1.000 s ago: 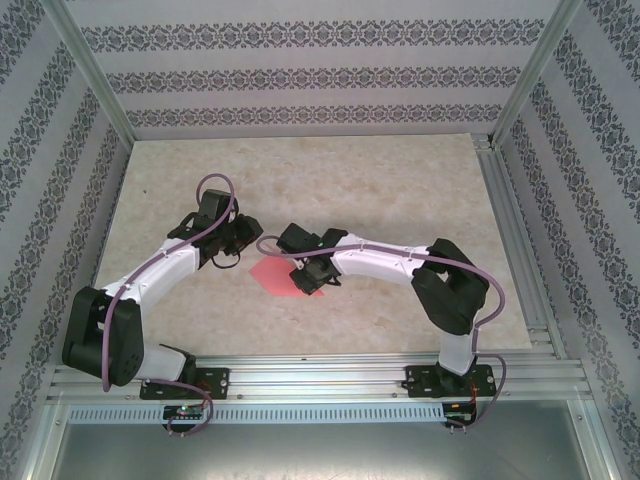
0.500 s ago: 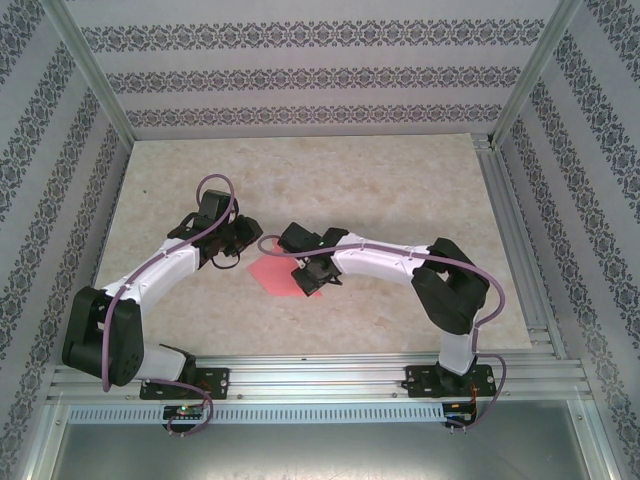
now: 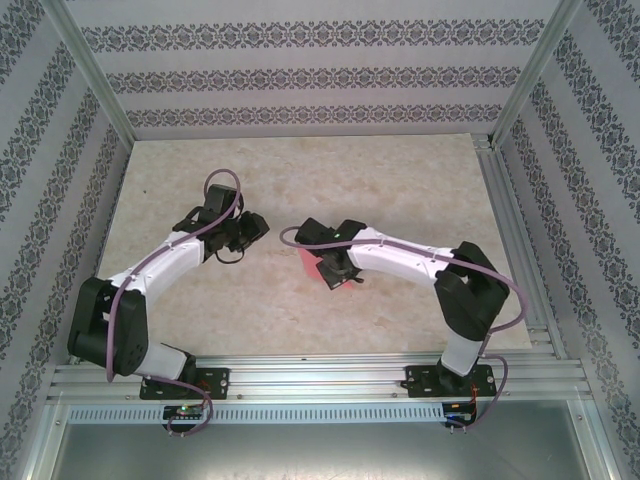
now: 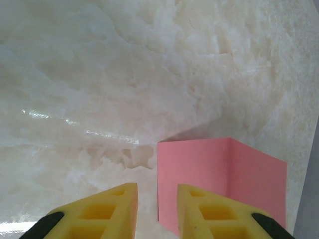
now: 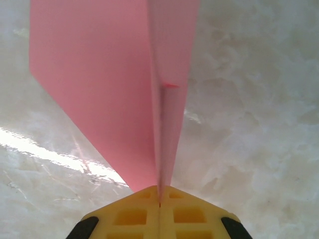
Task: Fold a paper plane with a square sheet of paper (pick it up from the middle)
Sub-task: Fourth fold the wing at the center of the table.
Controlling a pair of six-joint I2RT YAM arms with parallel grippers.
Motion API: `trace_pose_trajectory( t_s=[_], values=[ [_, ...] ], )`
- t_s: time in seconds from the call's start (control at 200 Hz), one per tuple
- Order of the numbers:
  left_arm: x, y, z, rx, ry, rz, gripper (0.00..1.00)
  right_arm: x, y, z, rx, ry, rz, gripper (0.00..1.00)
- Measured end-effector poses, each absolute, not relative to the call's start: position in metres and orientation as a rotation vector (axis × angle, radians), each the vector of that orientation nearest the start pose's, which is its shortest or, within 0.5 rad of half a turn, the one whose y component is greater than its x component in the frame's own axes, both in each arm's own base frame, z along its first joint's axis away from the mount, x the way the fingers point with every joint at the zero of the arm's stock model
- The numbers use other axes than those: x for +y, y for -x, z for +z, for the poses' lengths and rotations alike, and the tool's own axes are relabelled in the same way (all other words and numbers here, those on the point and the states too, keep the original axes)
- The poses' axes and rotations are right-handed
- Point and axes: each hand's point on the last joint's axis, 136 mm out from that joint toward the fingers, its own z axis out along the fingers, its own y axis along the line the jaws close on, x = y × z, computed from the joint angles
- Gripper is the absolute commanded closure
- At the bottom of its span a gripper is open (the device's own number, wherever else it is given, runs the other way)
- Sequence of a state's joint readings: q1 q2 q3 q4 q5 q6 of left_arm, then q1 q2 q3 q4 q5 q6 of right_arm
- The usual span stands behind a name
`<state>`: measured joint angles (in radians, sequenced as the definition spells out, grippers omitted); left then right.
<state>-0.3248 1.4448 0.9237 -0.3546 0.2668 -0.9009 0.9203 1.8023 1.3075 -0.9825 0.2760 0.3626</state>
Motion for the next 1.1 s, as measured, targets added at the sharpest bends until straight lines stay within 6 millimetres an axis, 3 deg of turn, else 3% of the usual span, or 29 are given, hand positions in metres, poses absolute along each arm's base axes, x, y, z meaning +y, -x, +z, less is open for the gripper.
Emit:
trace_pose_trajectory(
  t_s=[0.21, 0.54, 0.974, 1.099],
  values=[
    [-0.165, -0.347, 0.118, 2.541, 0.621, -0.814, 0.72, 0.285, -0.234, 0.039, 2.827, 0.875, -0.199, 0.97],
    [-0.163, -0.347, 0.116, 2.541, 0.624, -0.795, 0.72, 0.321, -0.231, 0.037, 2.892, 0.862, 0.156, 0.94],
    [-0.170, -0.343, 0.117, 2.560, 0.599, -0.851, 0.71, 0.336, -0.252, 0.038, 2.930, 0.757, 0.661, 0.92],
    [-0.175, -0.343, 0.108, 2.581, 0.594, -0.873, 0.74, 0.346, -0.252, 0.037, 2.917, 0.768, 0.801, 0.92]
  ],
)
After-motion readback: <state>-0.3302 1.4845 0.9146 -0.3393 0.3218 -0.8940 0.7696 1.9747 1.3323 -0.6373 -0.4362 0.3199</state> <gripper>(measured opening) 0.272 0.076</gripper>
